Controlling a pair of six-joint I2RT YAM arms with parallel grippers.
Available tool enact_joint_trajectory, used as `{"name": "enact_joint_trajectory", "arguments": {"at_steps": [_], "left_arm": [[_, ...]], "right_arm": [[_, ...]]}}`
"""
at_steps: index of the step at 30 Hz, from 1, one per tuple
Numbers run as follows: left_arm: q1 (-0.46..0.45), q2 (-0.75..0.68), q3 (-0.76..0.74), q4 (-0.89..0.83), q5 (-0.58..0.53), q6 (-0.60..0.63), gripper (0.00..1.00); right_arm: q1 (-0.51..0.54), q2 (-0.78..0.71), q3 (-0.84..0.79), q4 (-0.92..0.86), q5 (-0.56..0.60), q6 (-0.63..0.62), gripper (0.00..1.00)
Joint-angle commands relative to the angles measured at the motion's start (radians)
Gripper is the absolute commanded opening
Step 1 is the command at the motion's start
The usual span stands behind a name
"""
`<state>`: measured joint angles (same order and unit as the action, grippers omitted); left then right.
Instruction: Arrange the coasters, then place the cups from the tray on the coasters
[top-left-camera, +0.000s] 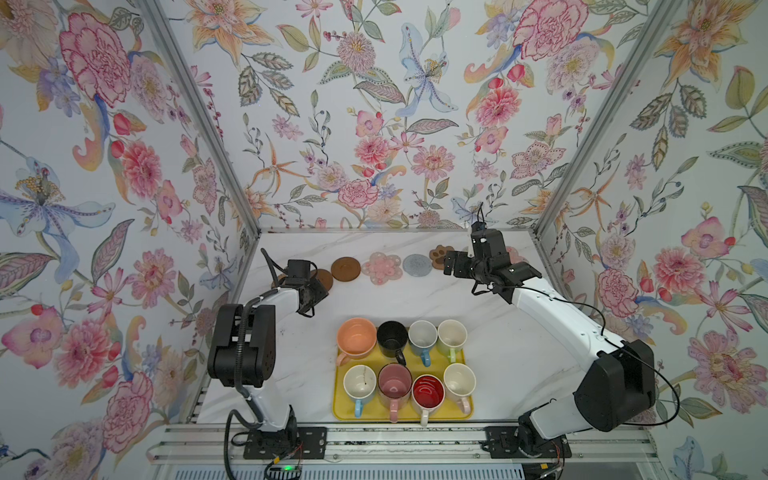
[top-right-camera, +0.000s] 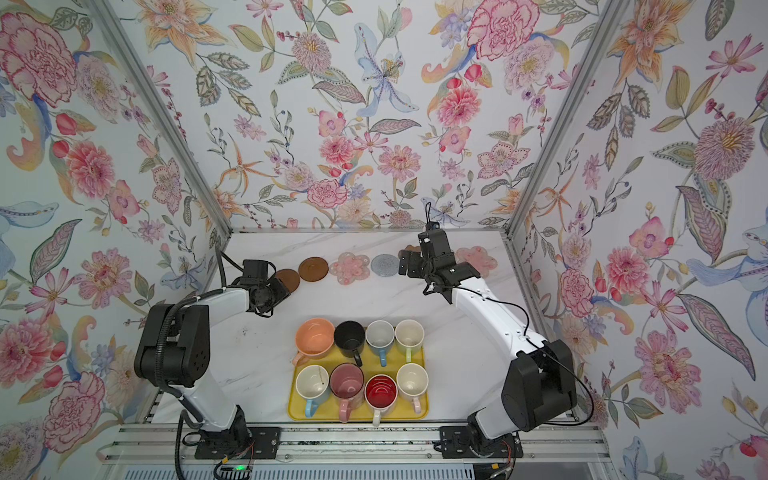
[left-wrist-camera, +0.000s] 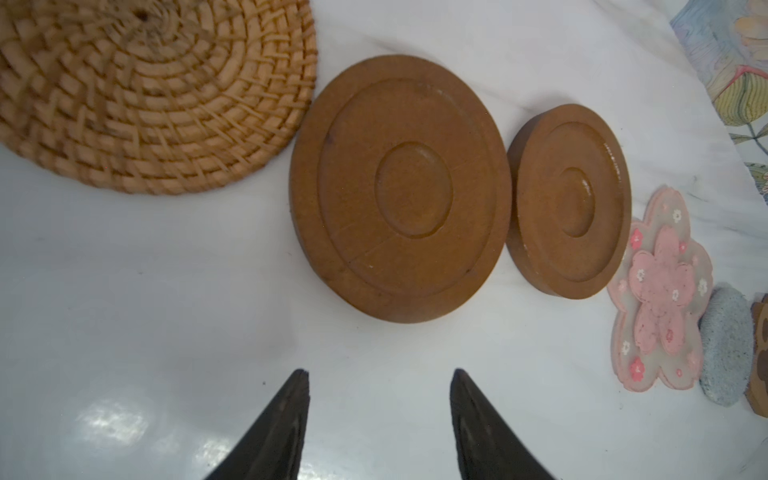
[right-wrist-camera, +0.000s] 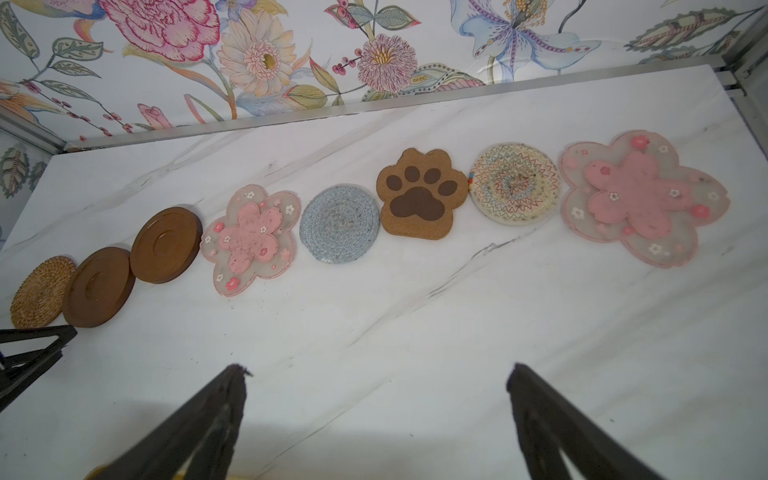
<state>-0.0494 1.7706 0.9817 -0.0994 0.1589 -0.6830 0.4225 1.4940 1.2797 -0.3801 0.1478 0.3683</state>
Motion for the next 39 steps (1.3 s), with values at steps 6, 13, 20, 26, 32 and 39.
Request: {"name": "enact_joint_trajectory", "arguments": {"at_steps": [6,13,20,26,32,39], "left_arm": [[-0.008,0.06,0.04,0.03,0.007,-0.02,0.57],[-0.007,0.111,0.07,0.04,-0.021,-0.009,0.56],[-0.004,0.166,0.133,0.041,-0.029,0.002,0.56],[0.011,0.193,0.192,0.029,-0.014,0.021,0.56],[0.016,0.108,0.168,0.026,0.015,0.032,0.58],[0.017,-0.143,0.171,-0.049,0.031,0.126,0.67]], "right_arm": [[-0.01,-0.039,-0.014,-0.006,0.02,0.01,0.99],[-0.013,-0.049,-0.02,-0.011,0.024,0.009,0.99],[-0.016,-0.072,-0.025,-0.03,0.037,0.011,0.99],[-0.016,-0.114,-0.039,-0.072,0.059,0.018,0.99],[-0.013,-0.175,-0.074,-0.188,0.028,0.051,0.99],[0.079,-0.334,-0.133,-0.476,-0.006,0.154,0.99]]}}
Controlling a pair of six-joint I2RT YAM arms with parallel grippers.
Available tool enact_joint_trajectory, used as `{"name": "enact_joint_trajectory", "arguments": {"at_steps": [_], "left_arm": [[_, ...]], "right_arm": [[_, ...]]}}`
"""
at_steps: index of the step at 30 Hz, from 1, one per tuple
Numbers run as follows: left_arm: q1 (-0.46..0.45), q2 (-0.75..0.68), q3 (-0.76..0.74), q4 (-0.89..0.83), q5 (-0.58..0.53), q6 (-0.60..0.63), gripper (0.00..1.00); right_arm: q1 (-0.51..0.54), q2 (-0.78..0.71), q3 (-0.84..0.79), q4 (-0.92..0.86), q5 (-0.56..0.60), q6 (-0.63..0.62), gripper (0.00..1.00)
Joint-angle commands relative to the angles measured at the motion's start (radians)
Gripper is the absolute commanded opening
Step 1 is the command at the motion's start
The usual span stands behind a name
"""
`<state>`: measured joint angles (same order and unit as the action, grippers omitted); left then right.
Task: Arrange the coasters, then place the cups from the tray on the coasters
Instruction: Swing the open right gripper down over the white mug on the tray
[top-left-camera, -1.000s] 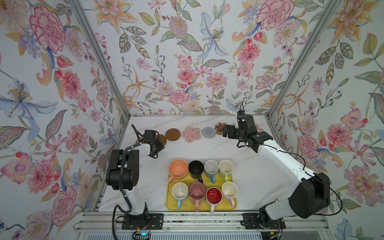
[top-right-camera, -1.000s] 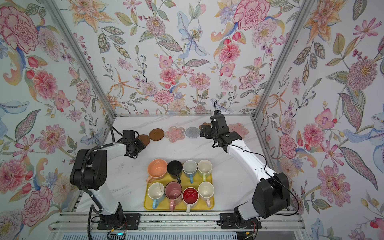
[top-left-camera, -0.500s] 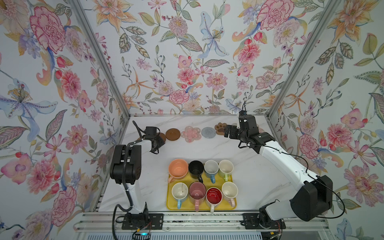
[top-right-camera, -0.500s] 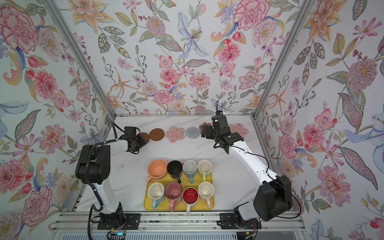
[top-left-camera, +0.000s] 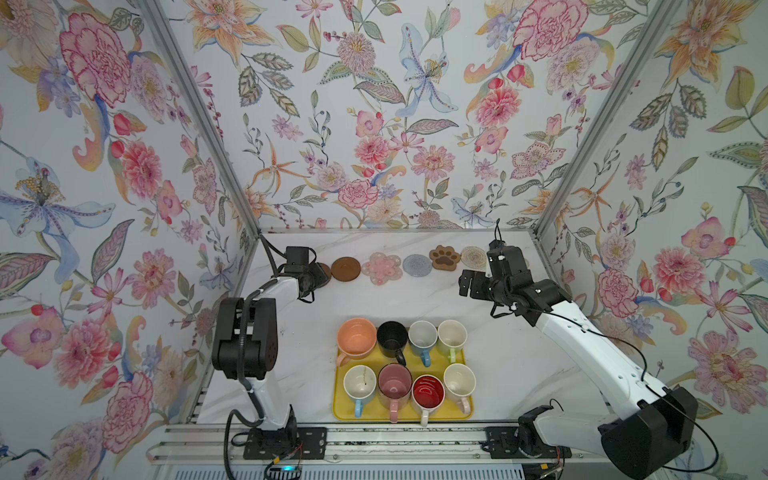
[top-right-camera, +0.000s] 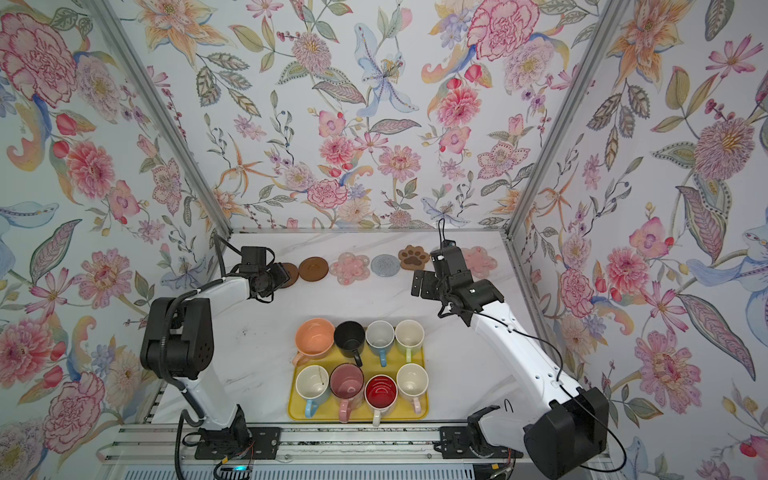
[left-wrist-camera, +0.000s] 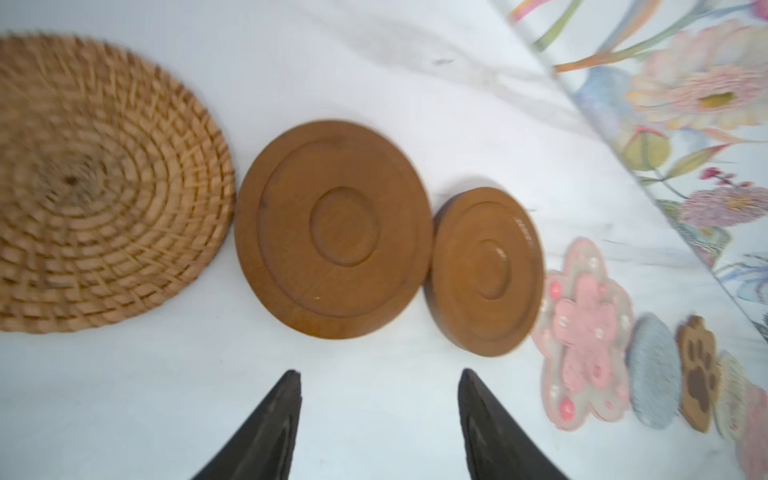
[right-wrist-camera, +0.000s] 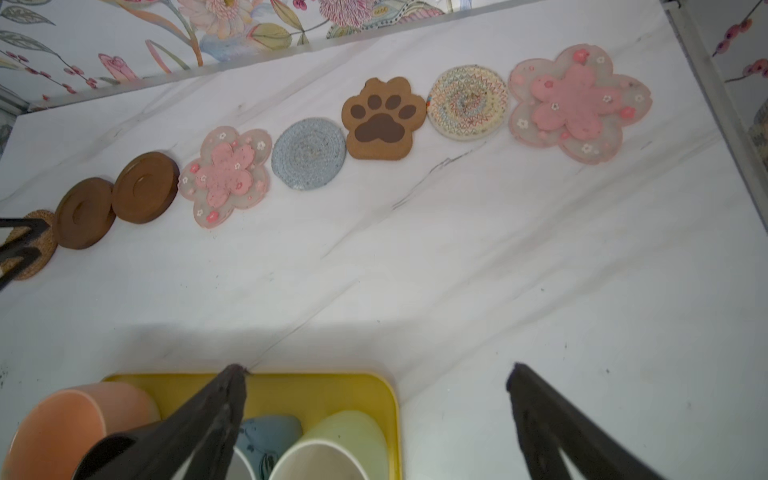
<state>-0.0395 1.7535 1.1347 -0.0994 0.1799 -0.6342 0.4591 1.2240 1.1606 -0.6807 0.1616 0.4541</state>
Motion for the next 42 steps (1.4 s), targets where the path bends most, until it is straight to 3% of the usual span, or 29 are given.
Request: {"name": "enact_joint_trajectory", "arguments": {"at_steps": [1,5,8,14,20,29,34,42], "left_arm": [[0.007,-0.162,0.027,-0.073,-0.004,0.111,0.7],[0.008,-0.345,0.015,-0.125,-0.095,0.229,0.91],[0.007,-0.461,-0.048,-0.094,-0.136,0.27,0.99],[0.01,-0.617,-0.178,-0.026,-0.178,0.263,0.99],[0.013,-0.679,-0.217,-0.035,-0.198,0.249,0.99],[0.015,-0.732,-0.257,-0.036,-0.203,0.23,0.99],[0.016,-0.755,-0.264,-0.038,-0.205,0.231,0.99],[0.02,-0.767,-0.28,-0.033,-0.193,0.226,0.99]], "right_arm": [[0.067,-0.084,-0.018,-0.215,-0.012,0.093,0.99],[0.194,-0.166,-0.033,-0.334,-0.01,0.22,0.98],[0.317,-0.211,-0.055,-0.401,0.021,0.31,0.98],[0.553,-0.297,-0.128,-0.486,0.066,0.486,0.95],[0.751,-0.349,-0.173,-0.567,0.101,0.616,0.93],[0.964,-0.32,-0.273,-0.515,0.109,0.738,0.82],[1.038,-0.303,-0.327,-0.5,0.108,0.825,0.73],[1.038,-0.242,-0.372,-0.448,0.114,0.845,0.61]]}}
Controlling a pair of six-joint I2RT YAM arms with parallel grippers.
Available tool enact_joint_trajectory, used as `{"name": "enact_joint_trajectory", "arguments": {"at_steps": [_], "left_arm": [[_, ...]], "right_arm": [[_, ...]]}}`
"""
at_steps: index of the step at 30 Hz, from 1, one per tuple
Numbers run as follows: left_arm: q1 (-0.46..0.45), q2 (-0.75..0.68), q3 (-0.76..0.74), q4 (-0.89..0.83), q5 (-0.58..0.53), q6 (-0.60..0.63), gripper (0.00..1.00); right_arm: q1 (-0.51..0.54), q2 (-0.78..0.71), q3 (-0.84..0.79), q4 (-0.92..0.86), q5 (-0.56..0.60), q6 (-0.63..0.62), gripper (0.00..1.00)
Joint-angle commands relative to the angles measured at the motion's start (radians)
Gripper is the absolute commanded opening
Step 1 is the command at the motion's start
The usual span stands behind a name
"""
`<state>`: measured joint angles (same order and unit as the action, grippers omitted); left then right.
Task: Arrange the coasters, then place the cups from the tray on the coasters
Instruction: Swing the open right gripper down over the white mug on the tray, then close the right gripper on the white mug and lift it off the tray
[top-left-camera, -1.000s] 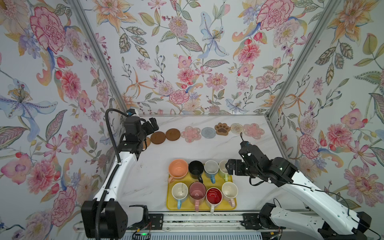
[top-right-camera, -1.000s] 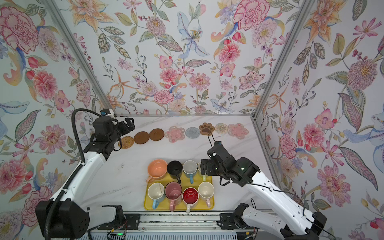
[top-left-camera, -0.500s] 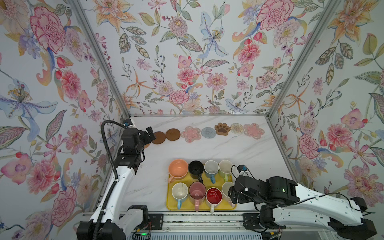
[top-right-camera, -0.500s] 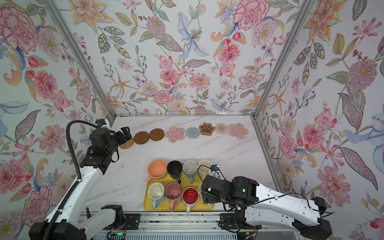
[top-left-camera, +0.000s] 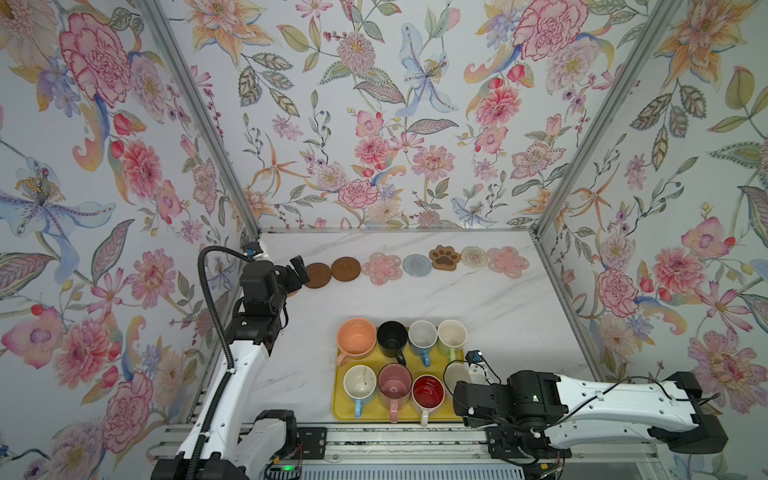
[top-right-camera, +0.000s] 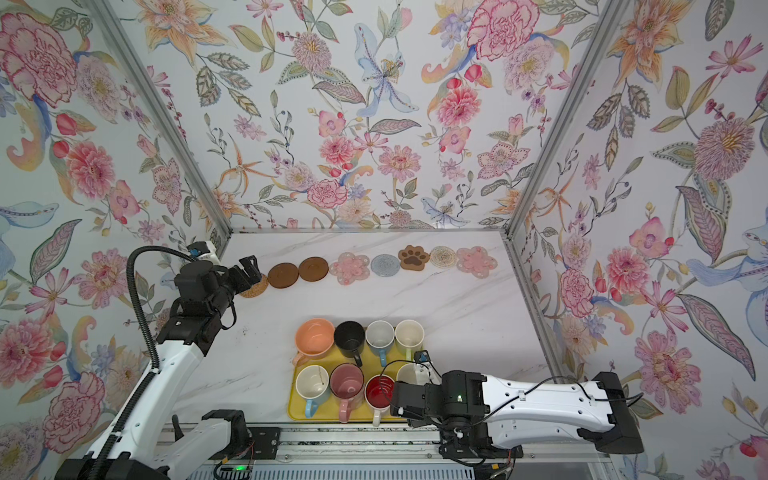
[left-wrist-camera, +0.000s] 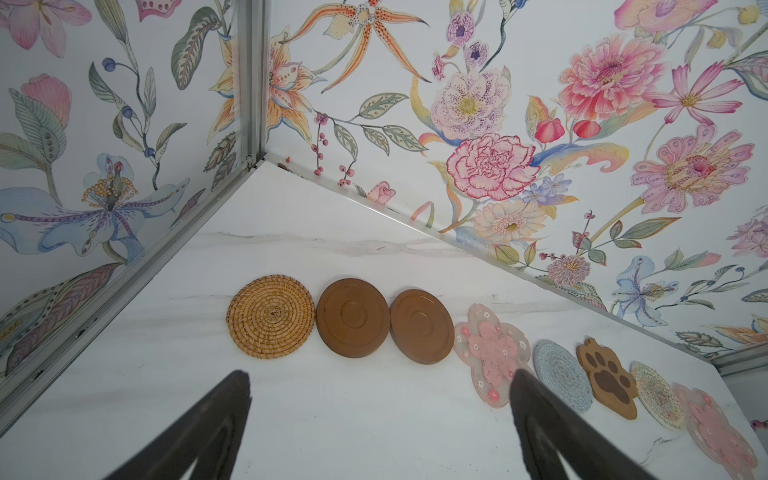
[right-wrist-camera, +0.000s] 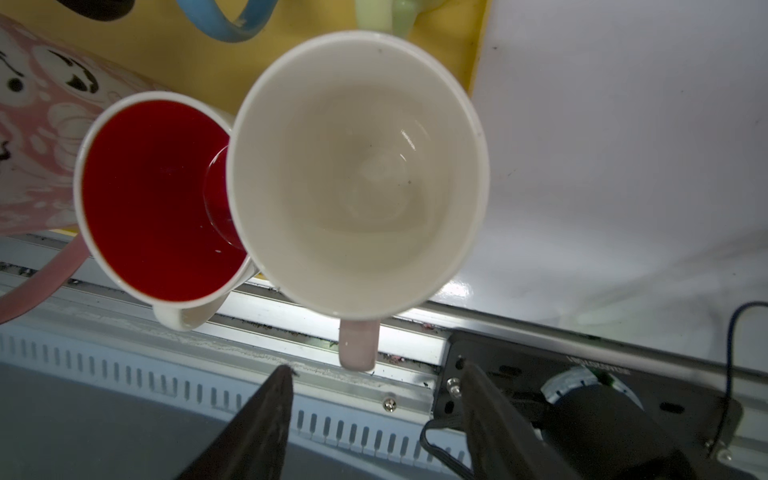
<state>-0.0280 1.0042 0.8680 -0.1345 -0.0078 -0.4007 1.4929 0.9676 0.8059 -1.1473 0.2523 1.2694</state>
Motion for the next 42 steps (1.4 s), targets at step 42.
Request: {"name": "enact_joint_trajectory", "arguments": {"at_steps": [42], "left_arm": [[0.019,-0.055,-0.037,0.018,0.02,-0.017,0.99]], "right_arm": [[-0.078,0.178,-0.077,0.12,0.02,-0.112,0.29]]}}
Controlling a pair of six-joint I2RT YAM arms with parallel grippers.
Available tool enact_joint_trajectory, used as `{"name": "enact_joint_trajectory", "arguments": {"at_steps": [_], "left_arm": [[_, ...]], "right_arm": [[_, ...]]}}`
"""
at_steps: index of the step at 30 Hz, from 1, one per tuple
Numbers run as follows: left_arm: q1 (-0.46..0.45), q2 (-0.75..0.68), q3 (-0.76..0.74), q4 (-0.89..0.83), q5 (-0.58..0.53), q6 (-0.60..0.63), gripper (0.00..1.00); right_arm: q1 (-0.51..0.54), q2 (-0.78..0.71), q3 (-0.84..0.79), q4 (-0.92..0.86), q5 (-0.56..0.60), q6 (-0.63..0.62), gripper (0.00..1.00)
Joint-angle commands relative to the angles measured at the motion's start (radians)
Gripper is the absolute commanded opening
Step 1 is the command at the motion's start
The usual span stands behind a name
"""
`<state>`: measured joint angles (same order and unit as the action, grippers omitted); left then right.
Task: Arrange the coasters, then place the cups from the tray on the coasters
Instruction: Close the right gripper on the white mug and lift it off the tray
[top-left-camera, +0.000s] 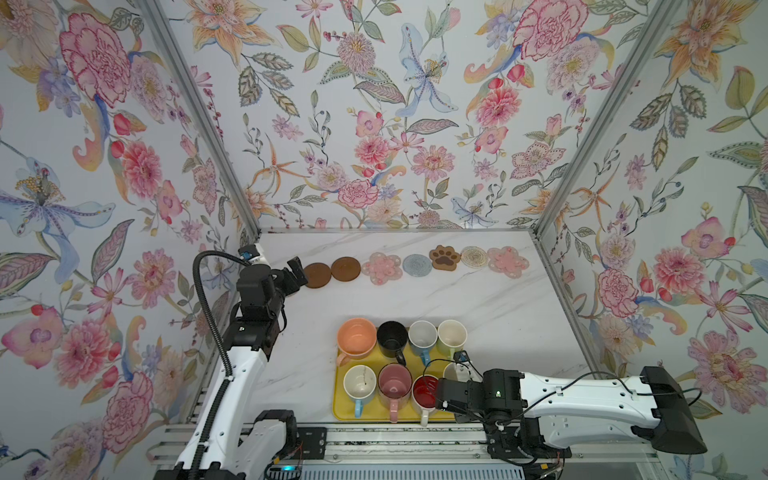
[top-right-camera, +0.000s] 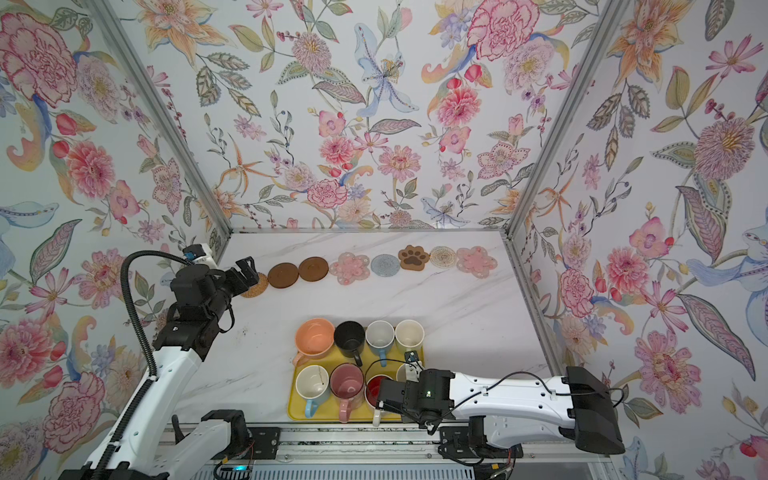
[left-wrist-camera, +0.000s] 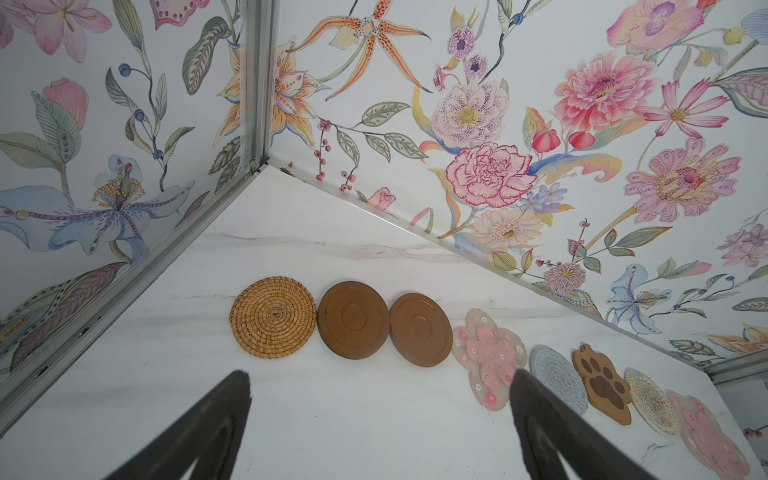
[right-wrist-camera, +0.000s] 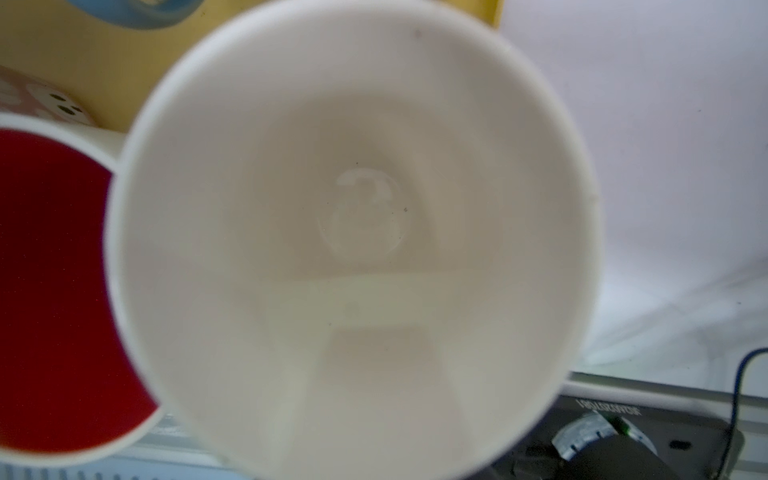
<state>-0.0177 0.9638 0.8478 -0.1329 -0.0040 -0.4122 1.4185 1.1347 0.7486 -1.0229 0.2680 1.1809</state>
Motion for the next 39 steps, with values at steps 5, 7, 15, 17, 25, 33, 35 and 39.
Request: {"name": "enact_joint_trajectory", "arguments": {"at_steps": [5,7,15,17,25,33,35,39], "left_arm": [[0.009,-0.014,-0.016,0.016,0.015,-0.004,0.99],[0.01,-0.015,-0.016,0.015,0.016,-0.004,0.99],[0.012,-0.016,-0.016,0.016,0.016,-0.004,0.99],[0.011,-0.016,-0.016,0.016,0.016,-0.004,0.99],[0.015,-0.014,-0.013,0.015,0.019,-0.008,0.99],[0.019,-0.007,-0.011,0.029,0.022,-0.022,0.99],[0.02,-0.015,-0.016,0.032,0.022,-0.021,0.99],[0.022,-0.025,-0.029,0.033,0.015,-0.018,0.99]], "right_arm": [[-0.003,0.015,-0.02,-0.005,-0.002,-0.045,0.19],[-0.003,0.017,-0.022,-0.005,-0.007,-0.047,0.15],[0.003,0.004,0.013,-0.035,-0.014,-0.058,0.0],[0.006,-0.005,0.038,-0.07,-0.007,-0.048,0.0],[0.034,-0.092,0.108,-0.211,0.01,0.041,0.0],[0.004,-0.194,0.117,-0.333,0.056,0.11,0.0],[-0.026,-0.199,0.138,-0.35,0.068,0.105,0.0],[-0.157,-0.186,0.186,-0.355,0.088,0.046,0.0]]}}
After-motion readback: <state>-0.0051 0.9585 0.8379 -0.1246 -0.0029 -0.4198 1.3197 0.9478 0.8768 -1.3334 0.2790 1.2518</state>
